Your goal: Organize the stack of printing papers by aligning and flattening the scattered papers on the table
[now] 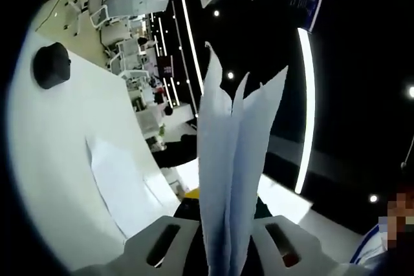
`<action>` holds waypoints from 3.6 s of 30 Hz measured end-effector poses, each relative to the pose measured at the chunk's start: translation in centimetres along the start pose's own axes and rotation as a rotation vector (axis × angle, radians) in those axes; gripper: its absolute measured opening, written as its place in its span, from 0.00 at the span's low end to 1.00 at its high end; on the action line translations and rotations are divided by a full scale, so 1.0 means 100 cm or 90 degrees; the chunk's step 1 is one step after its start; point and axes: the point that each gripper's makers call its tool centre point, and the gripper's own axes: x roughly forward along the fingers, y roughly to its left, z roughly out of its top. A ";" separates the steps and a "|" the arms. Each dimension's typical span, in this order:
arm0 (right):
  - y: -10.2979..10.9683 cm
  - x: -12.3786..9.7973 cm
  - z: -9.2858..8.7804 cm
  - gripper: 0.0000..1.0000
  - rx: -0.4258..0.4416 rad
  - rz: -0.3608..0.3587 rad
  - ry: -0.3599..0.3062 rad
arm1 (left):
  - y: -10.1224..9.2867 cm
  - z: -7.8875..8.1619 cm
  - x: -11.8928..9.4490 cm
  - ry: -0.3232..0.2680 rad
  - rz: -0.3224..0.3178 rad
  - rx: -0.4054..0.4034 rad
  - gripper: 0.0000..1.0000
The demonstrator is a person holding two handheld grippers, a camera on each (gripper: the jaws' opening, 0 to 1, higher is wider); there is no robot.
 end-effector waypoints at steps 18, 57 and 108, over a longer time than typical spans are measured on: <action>-0.014 -0.016 0.000 0.40 0.013 -0.032 -0.016 | 0.000 0.007 -0.007 -0.018 0.010 0.033 0.06; -0.053 -0.096 0.011 0.70 -0.002 -0.141 -0.049 | 0.034 0.045 -0.069 -0.025 0.139 0.313 0.06; -0.117 -0.057 0.010 0.73 0.012 -0.132 0.067 | 0.082 0.051 -0.090 0.041 0.214 0.598 0.09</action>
